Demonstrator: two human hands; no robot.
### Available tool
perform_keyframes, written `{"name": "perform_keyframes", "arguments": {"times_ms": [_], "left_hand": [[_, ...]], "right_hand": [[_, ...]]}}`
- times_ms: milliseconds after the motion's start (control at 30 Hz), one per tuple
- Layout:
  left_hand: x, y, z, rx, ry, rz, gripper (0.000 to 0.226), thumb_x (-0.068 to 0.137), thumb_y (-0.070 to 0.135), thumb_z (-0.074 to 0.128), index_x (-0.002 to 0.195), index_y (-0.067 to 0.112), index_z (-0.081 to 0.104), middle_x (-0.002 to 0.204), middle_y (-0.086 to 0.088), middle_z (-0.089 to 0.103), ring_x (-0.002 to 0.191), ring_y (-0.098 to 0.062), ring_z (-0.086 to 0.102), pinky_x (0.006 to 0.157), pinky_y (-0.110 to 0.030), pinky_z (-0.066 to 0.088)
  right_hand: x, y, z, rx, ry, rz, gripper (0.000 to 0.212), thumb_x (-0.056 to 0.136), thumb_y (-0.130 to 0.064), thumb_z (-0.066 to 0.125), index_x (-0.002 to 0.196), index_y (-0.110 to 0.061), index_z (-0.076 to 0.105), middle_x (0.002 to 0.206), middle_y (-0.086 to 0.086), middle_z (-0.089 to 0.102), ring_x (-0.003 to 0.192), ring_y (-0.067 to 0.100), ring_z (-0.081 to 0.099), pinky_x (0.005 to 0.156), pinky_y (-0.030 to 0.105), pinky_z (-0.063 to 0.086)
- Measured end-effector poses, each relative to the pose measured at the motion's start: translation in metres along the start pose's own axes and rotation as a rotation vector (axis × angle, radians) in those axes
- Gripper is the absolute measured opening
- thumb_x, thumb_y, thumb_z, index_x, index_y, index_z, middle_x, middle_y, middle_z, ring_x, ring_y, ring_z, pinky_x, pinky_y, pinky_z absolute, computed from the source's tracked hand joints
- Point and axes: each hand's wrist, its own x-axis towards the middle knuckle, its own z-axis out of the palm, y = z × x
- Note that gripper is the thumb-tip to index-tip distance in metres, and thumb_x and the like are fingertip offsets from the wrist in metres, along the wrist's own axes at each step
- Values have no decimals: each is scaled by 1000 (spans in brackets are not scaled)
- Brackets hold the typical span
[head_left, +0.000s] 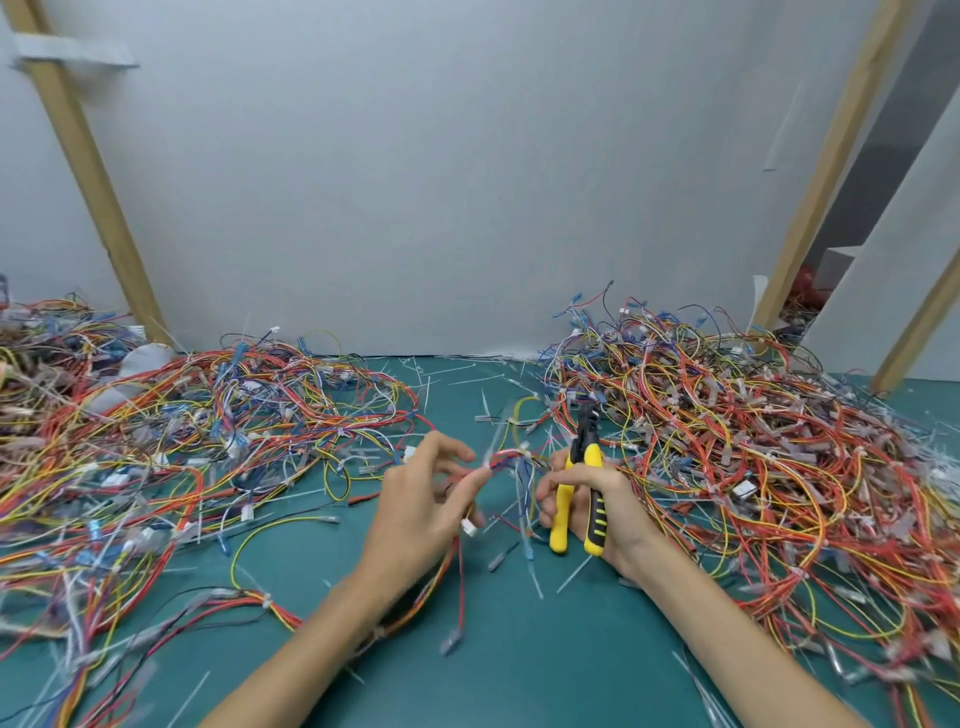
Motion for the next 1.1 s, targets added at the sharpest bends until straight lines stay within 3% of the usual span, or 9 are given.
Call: {"name": "perform_keyframes", "arguments": {"times_ms": [133, 267, 467, 600, 700, 833, 900, 1000, 1100], "left_hand": [[-3, -16, 0, -192, -99, -310, 8, 88, 17, 70, 90, 10, 67, 72, -10, 73, 55, -31, 70, 59, -50, 59], [-1, -18, -2, -189, -136, -309, 8, 82, 21, 76, 85, 15, 73, 77, -10, 74, 62, -31, 71, 61, -34, 58], [-1, -19, -2, -276, -151, -303, 9, 85, 6, 72, 94, 7, 70, 83, -8, 76, 70, -25, 74, 67, -29, 57], [-2, -20, 0, -169, -85, -249, 4, 88, 11, 70, 91, 13, 72, 79, -4, 75, 67, -18, 72, 66, -27, 55], [-1, -21, 1, -40, 24, -212, 8, 87, 17, 71, 82, 23, 72, 75, 5, 74, 69, -3, 69, 68, -16, 51], [-1, -22, 0, 59, 137, -194, 20, 87, 27, 70, 68, 27, 67, 54, 18, 65, 54, 8, 59, 57, -7, 41], [-2, -23, 0, 122, 164, -147, 21, 87, 30, 70, 66, 27, 67, 58, 20, 65, 59, 9, 60, 60, -9, 40], [-4, -27, 1, 364, 209, -50, 7, 83, 37, 73, 78, 32, 71, 86, 22, 64, 88, -2, 53, 79, -28, 33], [-4, -29, 0, 442, 225, 27, 6, 81, 36, 75, 80, 31, 72, 87, 17, 63, 89, -9, 51, 78, -30, 31]], "right_hand": [[3, -6, -8, -197, 128, -95, 14, 60, -10, 66, 71, -13, 58, 62, 19, 52, 45, 24, 46, 47, 30, 43], [3, -9, -16, -104, 124, -65, 18, 64, -8, 63, 79, -9, 52, 63, 17, 56, 45, 22, 48, 47, 29, 45], [1, -9, -14, -69, 94, -56, 26, 59, -7, 67, 81, -9, 53, 64, 17, 53, 45, 22, 47, 48, 32, 47], [0, -9, -14, -62, 91, -53, 22, 64, -7, 64, 82, -8, 52, 66, 17, 54, 46, 21, 48, 49, 33, 49], [0, -9, -14, -104, 97, -71, 21, 64, -9, 64, 82, -9, 53, 68, 17, 55, 46, 21, 49, 50, 32, 49], [0, -9, -14, -142, 90, -92, 10, 63, -10, 64, 70, -14, 60, 69, 18, 53, 49, 22, 50, 53, 32, 50], [0, -9, -15, -158, 88, -102, 9, 63, -9, 64, 69, -14, 60, 70, 19, 54, 48, 21, 50, 54, 33, 51], [0, -9, -14, -178, 87, -105, 11, 63, -10, 63, 72, -12, 57, 70, 19, 55, 48, 20, 50, 54, 33, 50], [-2, -9, -12, -218, 78, -109, 15, 65, -11, 61, 78, -9, 55, 70, 17, 58, 50, 21, 50, 54, 32, 50]]}}
